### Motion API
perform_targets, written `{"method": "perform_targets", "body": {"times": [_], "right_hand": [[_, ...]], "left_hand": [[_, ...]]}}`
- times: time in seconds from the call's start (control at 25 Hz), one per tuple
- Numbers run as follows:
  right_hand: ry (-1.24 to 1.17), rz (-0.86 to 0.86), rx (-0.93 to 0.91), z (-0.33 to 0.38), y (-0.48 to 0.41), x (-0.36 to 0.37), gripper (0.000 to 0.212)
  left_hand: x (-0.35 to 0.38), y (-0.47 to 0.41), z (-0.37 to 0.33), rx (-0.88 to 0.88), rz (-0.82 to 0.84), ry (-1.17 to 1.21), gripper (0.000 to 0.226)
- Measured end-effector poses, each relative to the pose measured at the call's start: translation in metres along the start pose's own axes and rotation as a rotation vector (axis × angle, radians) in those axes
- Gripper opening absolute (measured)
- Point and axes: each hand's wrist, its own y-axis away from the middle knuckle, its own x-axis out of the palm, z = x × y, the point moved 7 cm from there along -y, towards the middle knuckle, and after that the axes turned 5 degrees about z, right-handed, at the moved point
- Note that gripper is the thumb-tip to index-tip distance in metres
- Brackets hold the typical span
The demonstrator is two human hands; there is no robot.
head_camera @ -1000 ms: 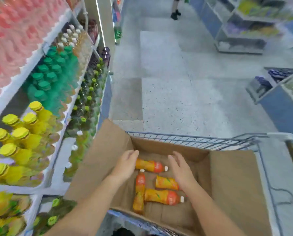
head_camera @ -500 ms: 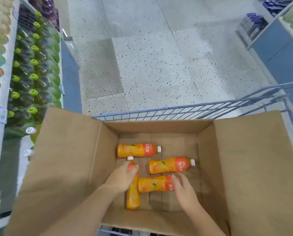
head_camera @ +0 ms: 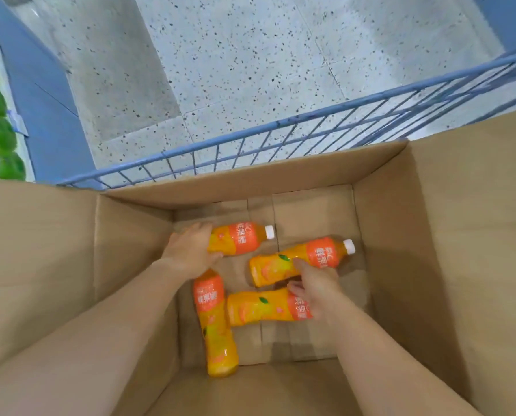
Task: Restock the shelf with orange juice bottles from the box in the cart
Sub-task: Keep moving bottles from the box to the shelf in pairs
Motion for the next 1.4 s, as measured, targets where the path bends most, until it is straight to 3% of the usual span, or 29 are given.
{"method": "perform_targets", "body": {"times": [0.12,0.2,0.32,0.48,0.6,0.76,1.0,1.16,1.28,1.4], "right_hand": [[-0.208,0.105,0.052,0.002,-0.015,0.008,0.054],[-0.243,0.071,-0.004,0.002,-0.020,0.010,0.061],[-0.174,0.025,-0.152,0.012,-0.026,0.015,0.054],[0.021,0.139,-0.310,0.030,-0.021,0.019,0.063],[0.032,0.239,-0.336,0.033,-0.004,0.017,0.063],[0.052,0.288,-0.356,0.037,0.039,0.004,0.040],[0.105,0.323,-0.403,0.045,0.114,-0.024,0.040],[0.149,0.337,-0.483,0.059,0.170,-0.041,0.041],[0.140,0.359,-0.553,0.073,0.219,-0.047,0.036],[0.135,0.365,-0.649,0.091,0.274,-0.047,0.033]], "left_hand": [[0.003,-0.018,0.004,0.032,0.037,-0.039,0.075],[0.008,-0.025,0.004,0.060,0.084,-0.050,0.067],[0.006,-0.028,-0.002,0.083,0.074,0.015,0.034],[-0.005,-0.016,-0.008,0.051,0.019,0.024,0.045],[-0.018,0.006,-0.016,-0.001,0.002,0.238,0.055],[-0.023,0.050,-0.034,-0.067,0.007,0.507,0.062],[-0.024,0.134,-0.062,-0.058,0.037,0.760,0.033],[-0.048,0.194,-0.068,-0.071,-0.020,0.938,0.031],[-0.080,0.238,-0.072,-0.054,-0.065,1.065,0.050],[-0.120,0.278,-0.073,0.019,-0.143,1.164,0.045]]}}
